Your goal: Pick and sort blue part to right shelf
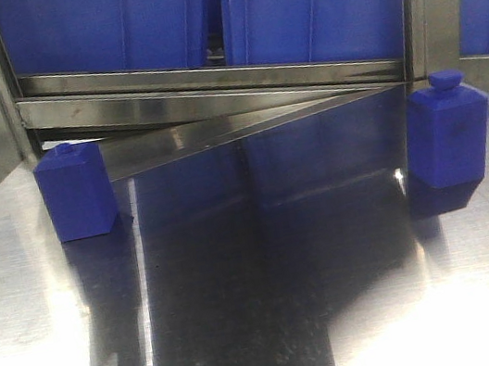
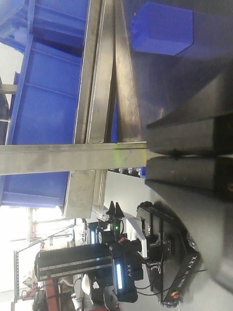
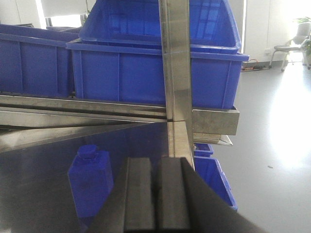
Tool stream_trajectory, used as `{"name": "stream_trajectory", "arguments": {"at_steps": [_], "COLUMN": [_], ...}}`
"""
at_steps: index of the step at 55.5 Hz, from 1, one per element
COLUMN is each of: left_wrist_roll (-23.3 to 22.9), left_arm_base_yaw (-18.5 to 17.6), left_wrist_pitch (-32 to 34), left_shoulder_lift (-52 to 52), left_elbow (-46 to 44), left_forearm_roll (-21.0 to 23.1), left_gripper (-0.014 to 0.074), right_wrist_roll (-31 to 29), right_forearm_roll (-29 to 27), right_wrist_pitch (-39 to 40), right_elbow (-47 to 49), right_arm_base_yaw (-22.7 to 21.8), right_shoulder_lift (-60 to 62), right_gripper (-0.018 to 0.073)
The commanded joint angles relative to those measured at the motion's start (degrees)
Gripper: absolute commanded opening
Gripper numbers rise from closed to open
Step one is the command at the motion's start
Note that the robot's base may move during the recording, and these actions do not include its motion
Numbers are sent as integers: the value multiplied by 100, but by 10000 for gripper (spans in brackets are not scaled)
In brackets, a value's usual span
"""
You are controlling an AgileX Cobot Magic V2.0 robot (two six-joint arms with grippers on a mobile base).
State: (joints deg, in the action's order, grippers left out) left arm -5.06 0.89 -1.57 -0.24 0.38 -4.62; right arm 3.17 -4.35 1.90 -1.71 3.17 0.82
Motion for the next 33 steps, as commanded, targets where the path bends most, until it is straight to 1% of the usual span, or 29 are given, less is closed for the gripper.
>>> {"name": "stream_trajectory", "arguments": {"at_steps": [1,33], "left_wrist_roll": [-58,-58], "left_arm_base_yaw": [-40,-40], "left_wrist_pitch": [528,573], "left_shoulder_lift": [-126,-126], "left_elbow": [164,164], "left_forearm_roll": [38,38], "left_gripper": [125,125], "right_wrist_roll": [4,4], "right_forearm_roll": [-4,-4], "right_wrist_pitch": [524,524], "right_elbow": [48,48], "right_arm_base_yaw": [-16,-16], "right_shoulder_lift": [75,75], "right_gripper": [55,55]}}
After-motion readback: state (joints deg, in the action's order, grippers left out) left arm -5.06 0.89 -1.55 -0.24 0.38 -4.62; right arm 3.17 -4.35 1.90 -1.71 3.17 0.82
